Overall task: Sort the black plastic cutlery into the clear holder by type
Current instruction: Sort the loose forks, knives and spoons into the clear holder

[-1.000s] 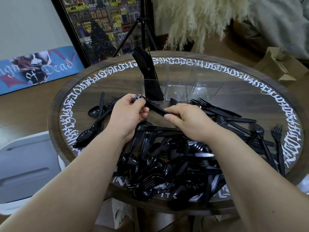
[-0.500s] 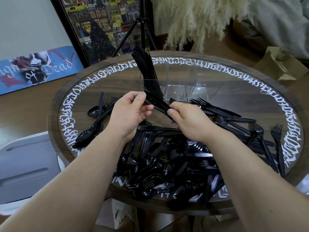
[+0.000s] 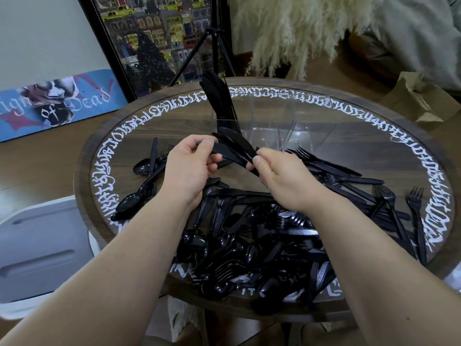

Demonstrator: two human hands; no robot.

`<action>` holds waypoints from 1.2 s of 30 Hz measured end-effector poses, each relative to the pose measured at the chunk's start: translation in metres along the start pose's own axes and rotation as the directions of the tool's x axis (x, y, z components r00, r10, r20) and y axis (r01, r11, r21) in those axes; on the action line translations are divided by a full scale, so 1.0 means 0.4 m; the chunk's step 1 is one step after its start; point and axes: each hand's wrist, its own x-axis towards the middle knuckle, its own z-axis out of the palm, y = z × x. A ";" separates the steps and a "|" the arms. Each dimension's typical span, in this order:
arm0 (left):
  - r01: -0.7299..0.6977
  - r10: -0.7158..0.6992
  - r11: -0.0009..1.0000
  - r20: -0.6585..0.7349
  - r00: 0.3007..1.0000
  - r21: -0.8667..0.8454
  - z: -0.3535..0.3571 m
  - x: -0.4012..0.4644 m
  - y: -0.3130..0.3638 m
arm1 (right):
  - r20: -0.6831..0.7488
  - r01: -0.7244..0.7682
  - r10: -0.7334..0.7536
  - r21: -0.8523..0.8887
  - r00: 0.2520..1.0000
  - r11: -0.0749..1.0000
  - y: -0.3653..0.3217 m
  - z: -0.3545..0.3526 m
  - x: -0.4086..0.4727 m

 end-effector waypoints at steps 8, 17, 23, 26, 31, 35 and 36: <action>0.031 -0.031 0.998 0.012 0.999 -0.050 -0.004 -0.005 0.008 | -0.035 0.042 -0.042 0.010 0.998 0.999 0.008 0.009 0.005; 0.060 -0.047 0.987 0.093 0.995 -0.147 -0.009 -0.014 0.018 | -0.033 0.091 -0.100 -0.213 0.994 0.973 0.028 0.017 0.009; 0.052 -0.037 0.990 0.112 0.993 -0.135 -0.017 -0.012 0.026 | -0.059 0.100 -0.123 -0.300 0.991 0.949 0.028 0.019 0.007; 0.037 -0.021 0.994 0.151 0.988 -0.104 -0.021 -0.014 0.031 | -0.056 0.100 -0.129 -0.368 0.990 0.925 0.022 0.022 0.004; 0.034 -0.027 0.998 0.154 0.988 -0.045 -0.028 -0.019 0.042 | -0.137 0.062 -0.136 -0.442 0.981 0.895 0.014 0.015 -0.005; 0.036 -0.031 0.999 0.131 0.991 -0.036 -0.027 -0.029 0.057 | -0.240 0.032 -0.174 -0.501 0.955 0.865 0.004 0.012 -0.016; 0.042 -0.036 0.998 0.137 0.990 -0.039 -0.027 -0.034 0.062 | -0.265 0.044 -0.199 -0.493 0.944 0.869 0.003 0.012 -0.021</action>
